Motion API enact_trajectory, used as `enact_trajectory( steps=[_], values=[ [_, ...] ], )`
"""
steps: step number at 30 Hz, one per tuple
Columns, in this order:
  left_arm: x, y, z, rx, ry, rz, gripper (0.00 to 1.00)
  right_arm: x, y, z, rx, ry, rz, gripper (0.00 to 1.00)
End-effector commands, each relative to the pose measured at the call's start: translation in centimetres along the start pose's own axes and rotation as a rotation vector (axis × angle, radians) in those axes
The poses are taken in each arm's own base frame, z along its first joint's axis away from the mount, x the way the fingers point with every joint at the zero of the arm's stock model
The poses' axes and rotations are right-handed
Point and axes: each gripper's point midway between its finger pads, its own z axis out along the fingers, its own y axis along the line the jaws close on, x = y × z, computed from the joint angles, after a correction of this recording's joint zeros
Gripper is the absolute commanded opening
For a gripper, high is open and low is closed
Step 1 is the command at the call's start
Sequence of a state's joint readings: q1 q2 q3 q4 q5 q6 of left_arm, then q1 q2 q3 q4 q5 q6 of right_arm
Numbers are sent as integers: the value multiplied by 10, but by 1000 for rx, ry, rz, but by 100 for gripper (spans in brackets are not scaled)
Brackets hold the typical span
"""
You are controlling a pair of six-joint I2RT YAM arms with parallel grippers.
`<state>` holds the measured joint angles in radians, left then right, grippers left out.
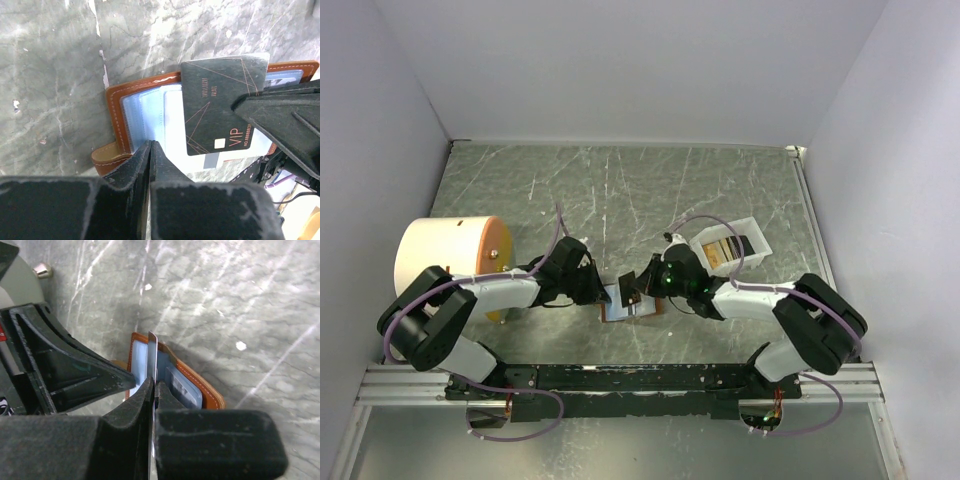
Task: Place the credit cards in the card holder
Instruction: Pick up the credit card from the card holder.
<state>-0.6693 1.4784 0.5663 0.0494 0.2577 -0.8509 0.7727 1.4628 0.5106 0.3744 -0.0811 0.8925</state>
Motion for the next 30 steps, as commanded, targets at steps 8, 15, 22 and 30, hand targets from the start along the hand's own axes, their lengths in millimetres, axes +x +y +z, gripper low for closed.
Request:
enact_trajectory(
  steps=[8,15,22,30],
  values=[
    [-5,12,6,-65,-12,15,11,2,-25,-12,21,2,16,0],
    [-5,13,4,-78,-13,11,11,-3,-26,-22,0,-7,32,0],
    [-12,-4,-2,-25,-23,18,19,-19,-34,-47,82,-70,24,0],
    [-8,-21,4,63,17,-4,28,-7,-63,-48,203,-45,14,0]
  ],
)
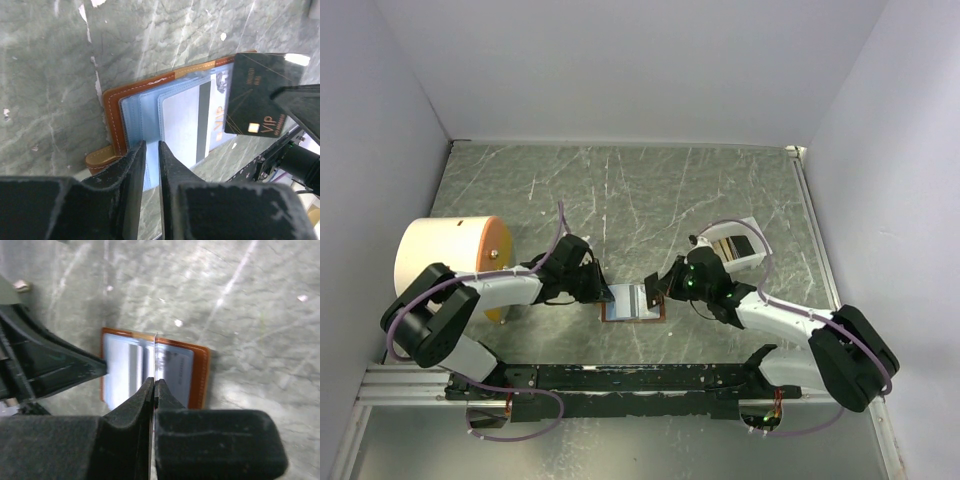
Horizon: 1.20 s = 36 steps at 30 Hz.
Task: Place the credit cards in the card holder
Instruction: Pick up the credit card from the card holder, then turn over the card slot in the card holder.
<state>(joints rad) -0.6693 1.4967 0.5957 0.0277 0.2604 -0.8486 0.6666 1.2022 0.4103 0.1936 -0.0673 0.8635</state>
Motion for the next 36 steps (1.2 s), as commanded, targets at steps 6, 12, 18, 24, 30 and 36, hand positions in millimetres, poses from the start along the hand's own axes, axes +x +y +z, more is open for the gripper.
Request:
enact_trajectory(
  steps=[6,12,18,24,30,36],
  values=[
    [-5,-31,4,144,22,-14,30,15,-42,0,161,29,-36,0],
    [-3,-44,6,219,43,-30,30,25,-47,1,152,47,-21,0],
    [-9,-63,0,309,24,-26,30,28,-48,2,143,51,-18,0],
    [-8,-83,-4,415,41,-28,29,26,-38,3,103,50,-27,0],
    [-5,-92,4,424,54,2,29,21,-20,5,40,53,-47,0],
    [-2,-100,11,439,72,23,29,-5,-30,-15,165,-15,-107,0]
  ],
)
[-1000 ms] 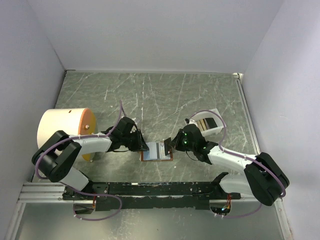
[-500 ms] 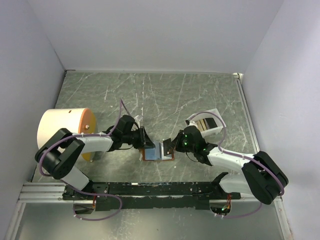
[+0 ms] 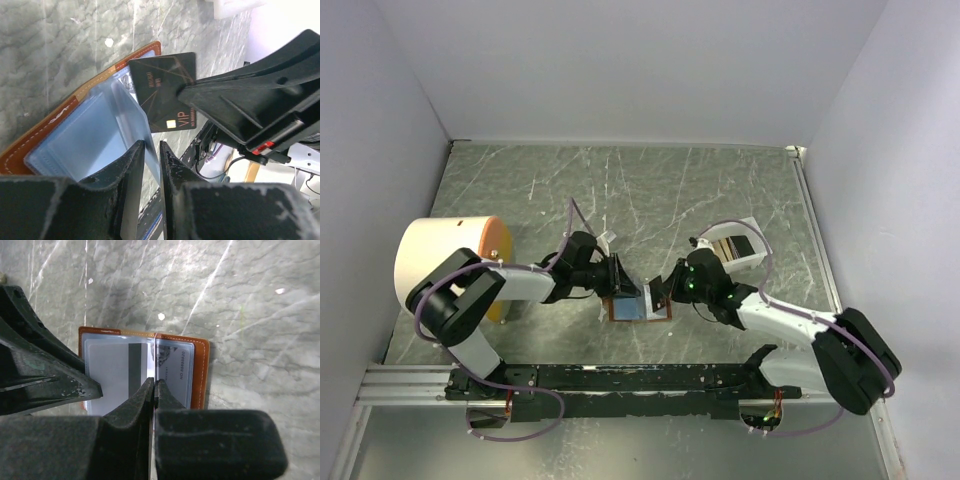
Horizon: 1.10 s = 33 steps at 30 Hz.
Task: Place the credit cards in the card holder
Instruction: Turn over the card slot in the card holder.
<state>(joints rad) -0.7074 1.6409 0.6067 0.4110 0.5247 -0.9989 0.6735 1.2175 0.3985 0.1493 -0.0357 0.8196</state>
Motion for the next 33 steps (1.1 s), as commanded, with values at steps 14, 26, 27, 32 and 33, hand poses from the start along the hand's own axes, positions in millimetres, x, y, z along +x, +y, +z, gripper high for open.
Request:
enact_trajectory(
  steps=[14,26,27,32,33],
  values=[
    [-5,-43,25,67,21,114,34,-38,-18,-46,172,-140,-63,0],
    [-30,-11,12,-257,-55,190,29,-55,5,-75,68,-230,4,0],
    [-33,-7,8,-290,-66,200,26,-55,13,-74,21,-236,22,0],
    [-33,13,-1,-381,-87,212,16,-42,32,-64,-124,-203,105,0],
    [-32,16,-2,-388,-87,211,16,-38,34,-61,-140,-191,116,0]
  ],
)
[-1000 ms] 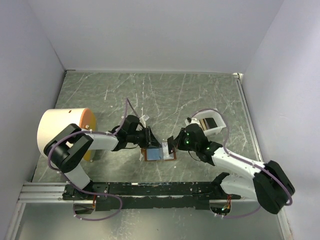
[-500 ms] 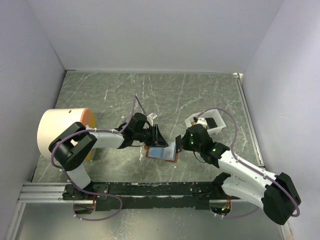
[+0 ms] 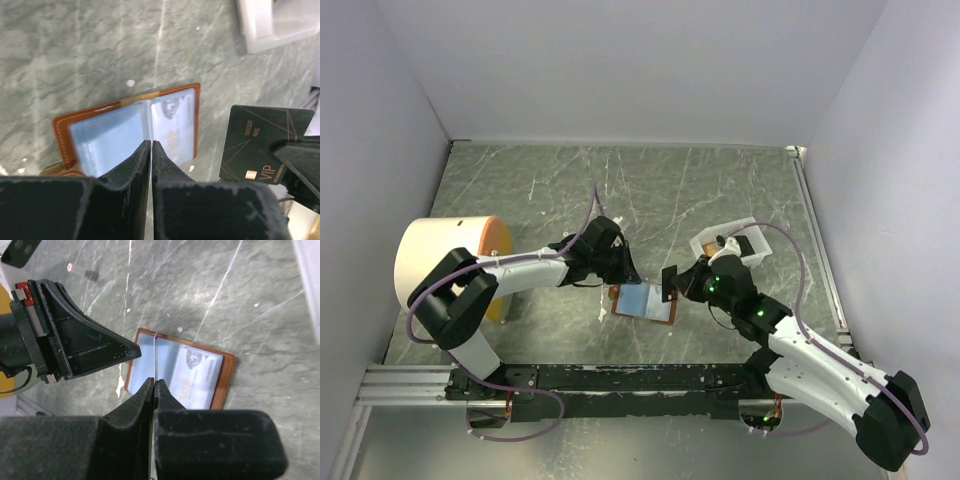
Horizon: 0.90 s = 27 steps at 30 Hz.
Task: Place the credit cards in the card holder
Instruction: Turn over the card slot in the card holder, then insert the credit card into the card holder.
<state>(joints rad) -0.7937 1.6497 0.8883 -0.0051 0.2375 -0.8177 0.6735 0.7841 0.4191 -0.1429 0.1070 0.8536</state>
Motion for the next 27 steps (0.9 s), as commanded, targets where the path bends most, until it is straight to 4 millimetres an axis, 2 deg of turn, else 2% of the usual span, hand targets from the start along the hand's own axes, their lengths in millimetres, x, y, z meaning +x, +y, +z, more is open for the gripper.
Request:
enact_trajectory(
  steps=[1,7,13,21,27],
  values=[
    [6,31,-7,-134,-6,37,16,14,19,9,-124,39,101,0],
    [15,57,-10,-235,3,42,15,42,11,29,-125,129,109,0],
    [26,93,-19,-388,8,8,14,58,13,41,-156,188,95,0],
    [51,106,-28,-397,28,-63,14,72,2,54,-106,247,102,0],
    [62,102,-33,-326,12,-116,15,79,6,58,-144,269,117,0]
  ],
)
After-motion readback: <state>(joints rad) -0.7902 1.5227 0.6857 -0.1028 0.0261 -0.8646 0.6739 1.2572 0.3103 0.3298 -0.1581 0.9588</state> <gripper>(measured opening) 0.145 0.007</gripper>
